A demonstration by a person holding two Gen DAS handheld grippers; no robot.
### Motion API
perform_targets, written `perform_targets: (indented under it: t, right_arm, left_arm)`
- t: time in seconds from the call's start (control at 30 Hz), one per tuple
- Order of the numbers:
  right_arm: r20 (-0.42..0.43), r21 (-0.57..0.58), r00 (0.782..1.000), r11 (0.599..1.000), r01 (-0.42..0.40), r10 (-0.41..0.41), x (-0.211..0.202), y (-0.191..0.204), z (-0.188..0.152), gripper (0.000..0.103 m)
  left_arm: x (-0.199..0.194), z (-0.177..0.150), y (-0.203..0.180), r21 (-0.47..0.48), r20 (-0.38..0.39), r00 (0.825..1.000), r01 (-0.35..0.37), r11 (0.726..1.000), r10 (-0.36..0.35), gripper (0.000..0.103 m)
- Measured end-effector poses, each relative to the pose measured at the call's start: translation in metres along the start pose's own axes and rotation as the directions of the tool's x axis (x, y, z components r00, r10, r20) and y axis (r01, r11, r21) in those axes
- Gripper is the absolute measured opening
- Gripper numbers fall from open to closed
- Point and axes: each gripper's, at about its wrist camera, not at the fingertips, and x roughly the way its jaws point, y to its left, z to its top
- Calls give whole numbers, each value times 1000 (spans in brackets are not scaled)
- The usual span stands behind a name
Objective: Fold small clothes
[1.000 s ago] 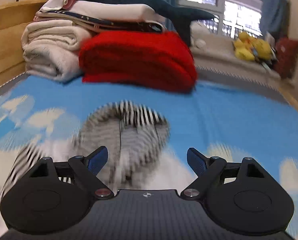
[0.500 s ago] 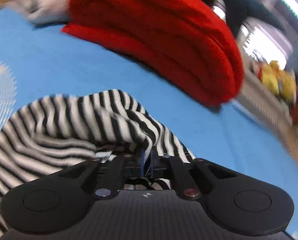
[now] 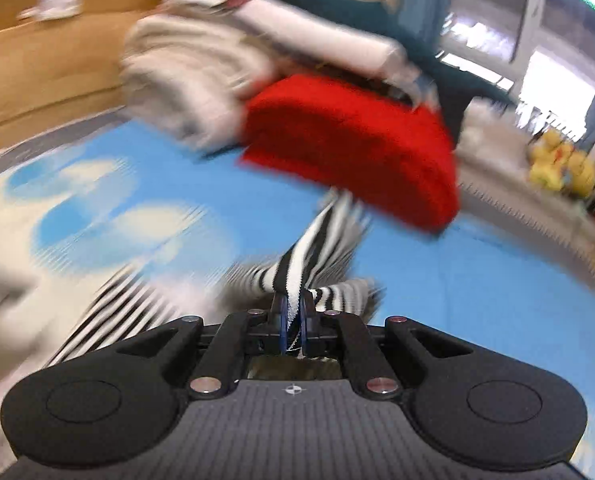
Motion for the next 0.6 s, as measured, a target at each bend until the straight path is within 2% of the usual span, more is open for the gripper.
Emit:
perform_targets:
  t: [0.07, 0.1, 0.17, 0.2, 0.23, 0.27, 0.33, 0.4, 0.47, 0.5, 0.57, 0.6]
  right_arm:
    - [-84, 19, 992, 995, -94, 95, -31, 34, -61, 10]
    - [-144, 27, 979, 990, -140, 143, -36, 48, -87, 11]
    - [-313, 64, 919, 971, -230, 239, -35, 72, -139, 22]
    - [-368, 70, 898, 970, -233, 242, -34, 79, -158, 24]
    - [-375, 68, 900, 974, -214, 224, -37, 80, -166, 29]
    - [-347, 70, 913, 977, -201, 213, -42, 75, -166, 31]
    - [-233, 123, 957, 982, -144, 170, -55, 56, -152, 50]
    - [-106, 176, 990, 981, -75, 95, -65, 38, -139, 52]
    - [-18, 192, 999, 980, -41, 45, -59, 27, -131, 52]
    - [-6, 194, 1000, 981, -22, 24, -48, 25, -130, 52]
    - [-25, 164, 1000, 986, -10, 15, -16, 28, -141, 50]
    - [-64, 140, 998, 990, -10, 19, 5, 32, -150, 49]
  left_arm:
    - [-1, -3, -5, 3, -6, 1000, 7, 1000, -7, 103]
    - [-1, -5, -9, 10, -6, 1000, 4, 1000, -4, 103]
    - [-1, -10, -14, 28, -4, 1000, -12, 1000, 12, 103]
    - [-2, -13, -17, 42, -3, 1000, -21, 999, 21, 103]
    - [-3, -16, -20, 52, -1, 1000, -26, 998, 26, 103]
    - [-4, -17, -22, 60, 4, 1000, -25, 998, 25, 103]
    - [-8, -19, -24, 68, 16, 1000, -15, 998, 14, 103]
    - [-10, -20, -26, 72, 25, 1000, -6, 997, 4, 103]
    - [-9, -18, -29, 67, 22, 1000, 8, 998, -9, 103]
    - [-7, -16, -30, 63, 14, 1000, 19, 998, -20, 103]
    - [-4, -15, -35, 55, -6, 999, 45, 998, -44, 103]
    - [-3, -15, -39, 54, -15, 998, 58, 997, -58, 103]
